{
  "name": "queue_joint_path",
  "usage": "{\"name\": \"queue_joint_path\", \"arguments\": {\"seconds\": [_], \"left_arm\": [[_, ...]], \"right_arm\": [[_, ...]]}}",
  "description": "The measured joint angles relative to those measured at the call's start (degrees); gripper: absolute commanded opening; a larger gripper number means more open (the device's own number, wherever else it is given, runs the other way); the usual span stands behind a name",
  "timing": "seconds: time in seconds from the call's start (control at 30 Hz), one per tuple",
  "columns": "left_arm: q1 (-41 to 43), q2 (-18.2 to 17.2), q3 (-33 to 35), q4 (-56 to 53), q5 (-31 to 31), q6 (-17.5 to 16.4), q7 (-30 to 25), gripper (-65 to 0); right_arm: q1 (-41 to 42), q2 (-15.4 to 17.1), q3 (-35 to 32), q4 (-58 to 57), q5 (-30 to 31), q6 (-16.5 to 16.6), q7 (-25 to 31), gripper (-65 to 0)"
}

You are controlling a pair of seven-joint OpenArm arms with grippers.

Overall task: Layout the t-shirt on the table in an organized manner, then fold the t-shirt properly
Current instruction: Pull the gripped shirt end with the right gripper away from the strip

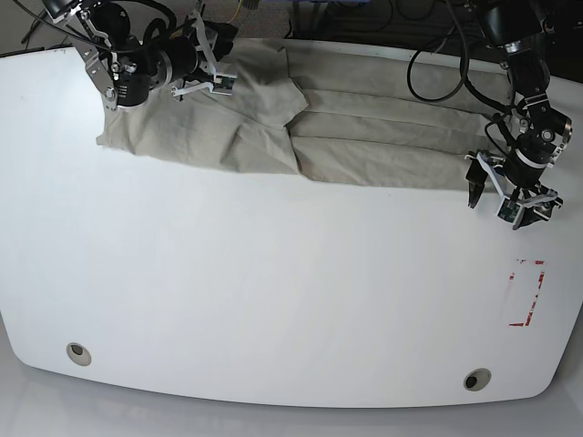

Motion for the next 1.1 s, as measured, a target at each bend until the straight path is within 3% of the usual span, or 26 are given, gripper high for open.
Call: {"name": "queue_joint_path", "arguments": {"seconds": [0.2, 0.6, 0.87, 1.1], "left_arm": [[0.0, 0.0, 0.0, 0.0, 0.0, 0.0, -0.1, -13.8], [0.0, 0.0, 0.0, 0.0, 0.0, 0.0, 0.0, -13.8], [0.2, 0.0, 0.0, 0.0, -0.1, 0.0, -0.1, -13.9], [0.8, 0.2, -1.4, 2.7, -3.8, -0.2, -2.4, -13.9]], "right_arm": [[-0.2, 0.2, 0.2, 0.0, -0.5, 0.0, 0.0, -26.3], [0.6, 0.7, 2.5, 0.0, 0.0, 0.0, 0.0, -26.1], [3.5, 0.3, 18.2, 0.0, 7.8, 0.0, 0.3, -26.1], [3.6, -1.9, 29.8, 0.0, 8.3, 0.0, 4.5, -26.2]]}}
